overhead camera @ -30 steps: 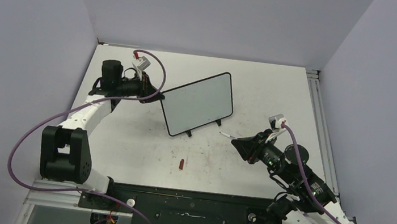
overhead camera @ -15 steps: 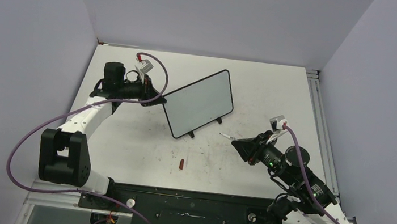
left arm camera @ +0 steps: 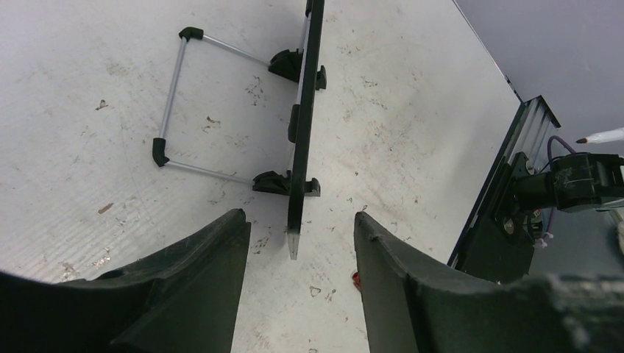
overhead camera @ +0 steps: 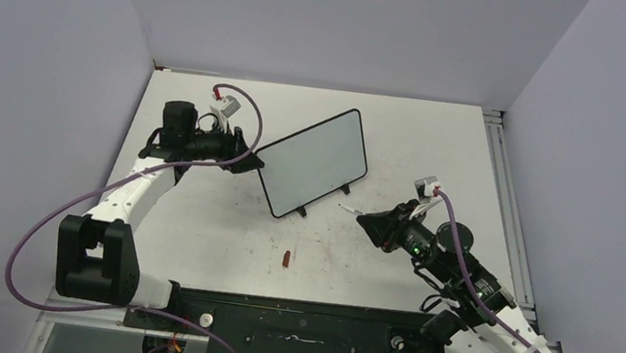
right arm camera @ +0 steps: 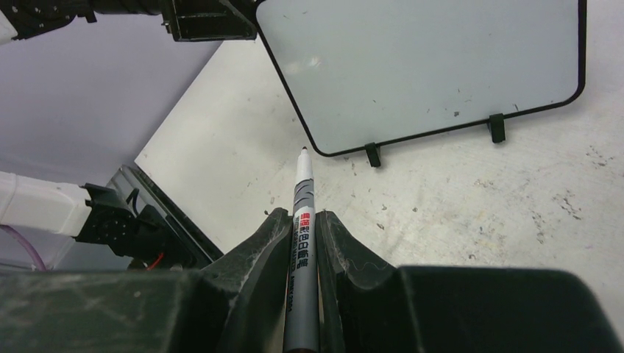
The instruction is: Write a sentence on the whiteboard
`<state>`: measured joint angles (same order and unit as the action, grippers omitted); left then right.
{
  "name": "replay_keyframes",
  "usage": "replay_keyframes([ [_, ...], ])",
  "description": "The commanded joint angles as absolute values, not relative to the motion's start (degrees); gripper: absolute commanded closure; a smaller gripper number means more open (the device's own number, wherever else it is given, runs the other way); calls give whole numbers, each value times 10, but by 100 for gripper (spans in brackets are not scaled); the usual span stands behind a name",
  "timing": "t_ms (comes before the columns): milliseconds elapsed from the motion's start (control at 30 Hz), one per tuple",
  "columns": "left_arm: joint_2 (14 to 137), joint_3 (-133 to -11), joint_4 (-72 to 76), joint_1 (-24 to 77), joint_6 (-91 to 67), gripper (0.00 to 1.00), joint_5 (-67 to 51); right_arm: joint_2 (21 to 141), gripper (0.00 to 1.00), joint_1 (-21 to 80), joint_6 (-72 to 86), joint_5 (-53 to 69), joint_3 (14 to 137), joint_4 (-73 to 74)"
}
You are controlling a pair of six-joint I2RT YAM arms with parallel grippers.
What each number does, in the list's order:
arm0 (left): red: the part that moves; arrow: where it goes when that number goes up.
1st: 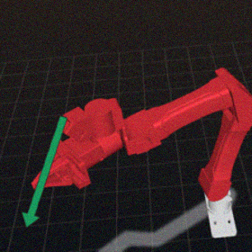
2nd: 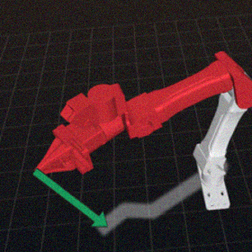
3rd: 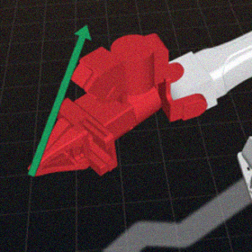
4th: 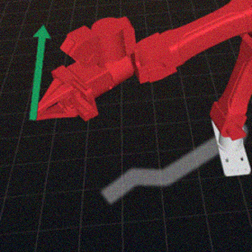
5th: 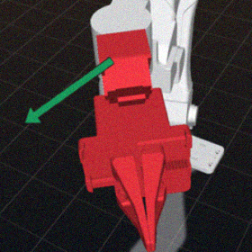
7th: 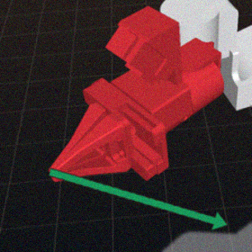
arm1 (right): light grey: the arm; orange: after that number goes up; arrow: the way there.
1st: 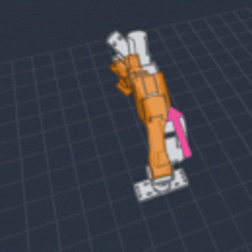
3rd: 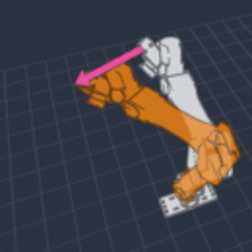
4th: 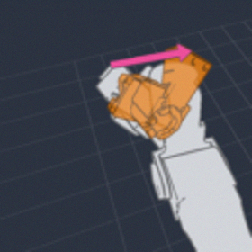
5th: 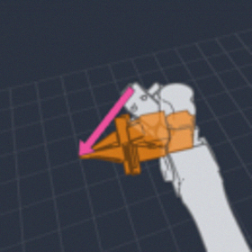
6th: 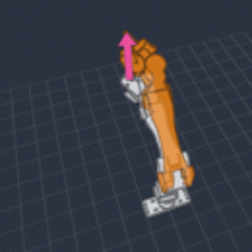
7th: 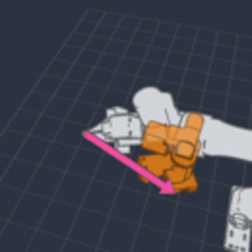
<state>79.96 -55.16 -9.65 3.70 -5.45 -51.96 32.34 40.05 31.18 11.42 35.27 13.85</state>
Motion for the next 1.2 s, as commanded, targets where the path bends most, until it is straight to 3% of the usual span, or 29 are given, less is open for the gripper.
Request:
replay_keyframes([
  [0, 762, -553, -62, 36, -75, 48, -498, 357, 95, 408, 333, 108, 339, 20],
  [367, 754, -559, -65, 32, -79, 49, -479, 539, 95, 542, 294, -36, 373, -166],
  [633, 763, -562, -60, 37, -87, 57, -486, 641, 95, 547, 281, -42, 398, -285],
  [1167, 780, -570, -50, 44, -96, 66, -480, 772, 95, 547, 266, -30, 456, -356],
])
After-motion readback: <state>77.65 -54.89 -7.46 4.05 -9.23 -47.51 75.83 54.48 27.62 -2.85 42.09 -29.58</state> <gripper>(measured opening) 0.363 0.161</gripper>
